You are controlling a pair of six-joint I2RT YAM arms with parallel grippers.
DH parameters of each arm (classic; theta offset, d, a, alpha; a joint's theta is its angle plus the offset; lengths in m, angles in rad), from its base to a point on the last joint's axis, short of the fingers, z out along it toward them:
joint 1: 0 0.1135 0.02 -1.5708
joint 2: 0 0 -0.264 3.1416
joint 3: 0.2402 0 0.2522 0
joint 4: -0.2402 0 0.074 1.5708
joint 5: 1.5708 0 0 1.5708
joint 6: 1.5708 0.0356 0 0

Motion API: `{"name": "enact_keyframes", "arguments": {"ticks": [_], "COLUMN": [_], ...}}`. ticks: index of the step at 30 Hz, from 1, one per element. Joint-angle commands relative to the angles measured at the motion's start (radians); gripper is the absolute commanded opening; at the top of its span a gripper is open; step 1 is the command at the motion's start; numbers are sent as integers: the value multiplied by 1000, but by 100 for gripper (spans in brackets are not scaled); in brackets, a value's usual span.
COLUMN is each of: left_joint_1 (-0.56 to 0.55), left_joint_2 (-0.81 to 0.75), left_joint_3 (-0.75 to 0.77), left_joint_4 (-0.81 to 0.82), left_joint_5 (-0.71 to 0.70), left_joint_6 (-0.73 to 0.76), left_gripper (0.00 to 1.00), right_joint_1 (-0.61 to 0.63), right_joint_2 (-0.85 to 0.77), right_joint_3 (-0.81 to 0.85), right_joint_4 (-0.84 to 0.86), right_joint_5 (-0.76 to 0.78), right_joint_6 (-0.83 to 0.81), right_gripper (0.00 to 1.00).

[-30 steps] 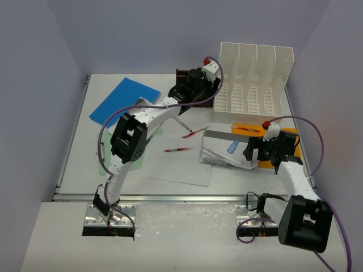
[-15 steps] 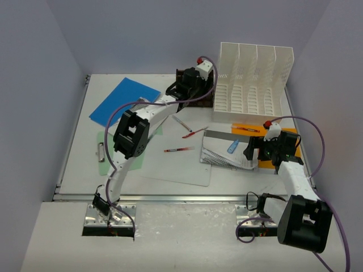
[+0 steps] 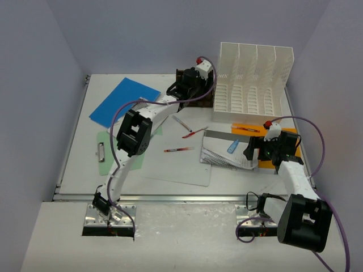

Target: Organize the desk

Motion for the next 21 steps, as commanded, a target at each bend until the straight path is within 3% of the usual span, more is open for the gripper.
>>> {"name": "enact_keyframes", "arguments": {"ticks": [1, 4, 9, 15, 21], "left_joint_1": [9, 9, 16, 14, 6], "left_joint_2": [16, 16, -17, -159, -344], "left_joint_3": [58, 59, 68, -6, -178], "left_joint_4": [65, 65, 44, -6, -81], "left_joint_5": [19, 9, -33, 3, 15], "left_joint_6": [-30, -34, -101, -181, -194], "left_gripper": [20, 44, 61, 69, 80], "right_joint_1": [-5, -5, -7, -7, -6], "right_joint_2": [3, 2, -6, -36, -74], "right_joint_3": [41, 41, 40, 40, 59], "right_joint_4": [22, 22, 25, 32, 28], "right_joint_5": [-23, -23, -22, 0, 71], "right_joint_6": [14, 14, 14, 98, 250], "right_gripper": [99, 99, 99, 99, 99]}}
